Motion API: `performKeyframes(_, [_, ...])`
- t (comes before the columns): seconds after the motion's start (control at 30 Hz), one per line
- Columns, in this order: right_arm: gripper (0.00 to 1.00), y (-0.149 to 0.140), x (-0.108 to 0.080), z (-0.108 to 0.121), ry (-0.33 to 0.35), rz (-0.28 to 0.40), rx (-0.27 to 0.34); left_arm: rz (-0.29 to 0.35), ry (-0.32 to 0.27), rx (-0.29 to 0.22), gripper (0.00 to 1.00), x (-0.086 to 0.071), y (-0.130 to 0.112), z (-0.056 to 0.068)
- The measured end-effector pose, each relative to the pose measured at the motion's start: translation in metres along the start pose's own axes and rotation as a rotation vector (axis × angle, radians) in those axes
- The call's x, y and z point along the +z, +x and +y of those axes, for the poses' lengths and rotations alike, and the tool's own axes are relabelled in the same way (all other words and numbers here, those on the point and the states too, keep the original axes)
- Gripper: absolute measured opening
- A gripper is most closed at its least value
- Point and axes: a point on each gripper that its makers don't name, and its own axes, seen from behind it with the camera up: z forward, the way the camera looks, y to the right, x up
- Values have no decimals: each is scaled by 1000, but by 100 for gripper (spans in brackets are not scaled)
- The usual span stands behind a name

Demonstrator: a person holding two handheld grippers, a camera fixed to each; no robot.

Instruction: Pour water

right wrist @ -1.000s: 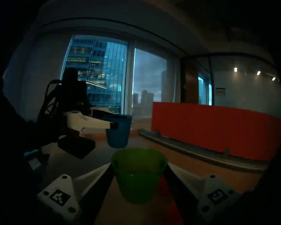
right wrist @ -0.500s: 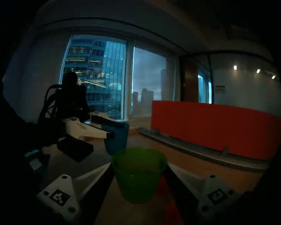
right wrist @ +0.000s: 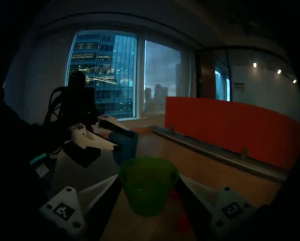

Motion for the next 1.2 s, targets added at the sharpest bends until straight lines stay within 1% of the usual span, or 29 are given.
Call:
performKeyframes(0.3, [91, -19, -2, -1, 30, -81, -6, -92, -25, 23, 90, 6, -27, 9])
performKeyframes(0.47, [91, -32, -3, -1, 43, -128, -18, -142, -49, 28, 90, 10, -43, 18])
performKeyframes(0.6, [92, -44, -3, 0, 46, -164, -25, -184, -69, 45, 90, 13, -58, 25])
performKeyframes(0.7, [92, -51, -2, 0, 49, -184, -26, -214, -78, 61, 90, 13, -67, 28])
performKeyframes(1.0, [92, -65, 2, -1, 66, -232, -28, -299, -117, 77, 90, 13, -96, 34])
performKeyframes(1.2, [92, -78, 6, -2, 76, -270, -31, -347, -138, 96, 90, 15, -112, 38])
